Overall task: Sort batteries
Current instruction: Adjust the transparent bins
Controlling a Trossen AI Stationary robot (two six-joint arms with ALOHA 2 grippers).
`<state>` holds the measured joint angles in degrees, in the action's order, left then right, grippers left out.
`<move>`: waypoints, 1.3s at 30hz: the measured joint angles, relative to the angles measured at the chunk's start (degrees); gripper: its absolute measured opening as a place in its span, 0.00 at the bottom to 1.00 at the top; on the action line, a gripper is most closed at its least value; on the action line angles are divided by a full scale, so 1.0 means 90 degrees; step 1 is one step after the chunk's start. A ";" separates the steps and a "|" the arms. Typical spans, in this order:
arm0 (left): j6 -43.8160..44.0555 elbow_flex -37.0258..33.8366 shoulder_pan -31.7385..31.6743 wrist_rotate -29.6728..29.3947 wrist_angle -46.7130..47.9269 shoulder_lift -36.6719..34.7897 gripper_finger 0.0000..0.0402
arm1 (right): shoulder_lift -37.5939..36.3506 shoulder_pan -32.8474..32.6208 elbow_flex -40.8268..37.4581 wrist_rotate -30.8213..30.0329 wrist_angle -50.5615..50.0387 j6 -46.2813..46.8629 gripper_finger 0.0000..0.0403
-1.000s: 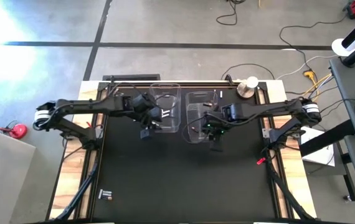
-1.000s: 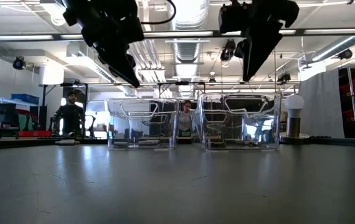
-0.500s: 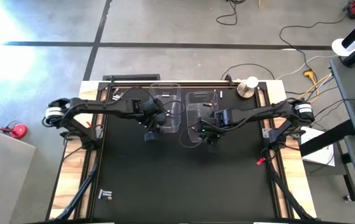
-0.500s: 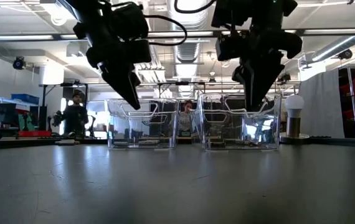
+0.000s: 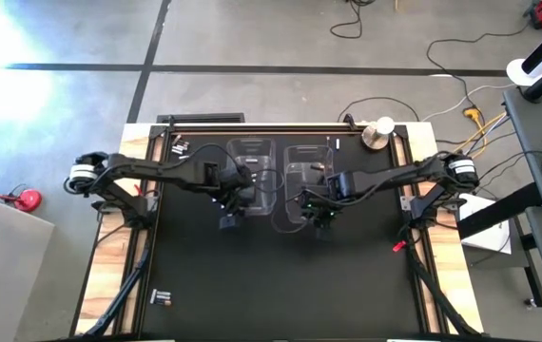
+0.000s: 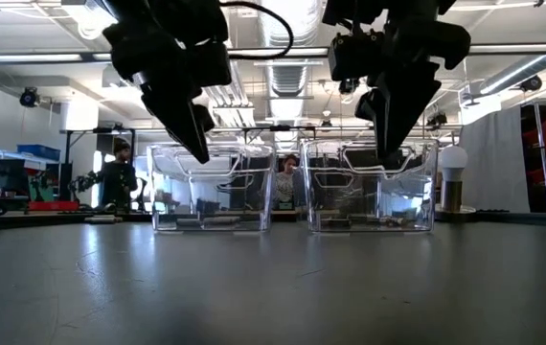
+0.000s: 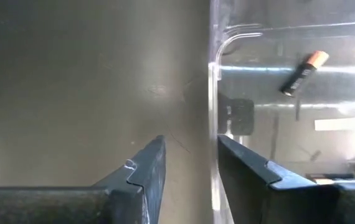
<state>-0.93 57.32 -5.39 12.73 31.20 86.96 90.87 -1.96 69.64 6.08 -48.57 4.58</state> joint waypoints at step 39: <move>0.1642 0.0007 0.1705 -0.0591 -0.0489 -0.0010 0.38 | 0.0000 -0.1779 0.0057 -0.0507 0.0150 0.1724 0.34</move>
<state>13.85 57.39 9.96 7.40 26.79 86.87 90.87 -17.97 70.15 1.52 -47.22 20.10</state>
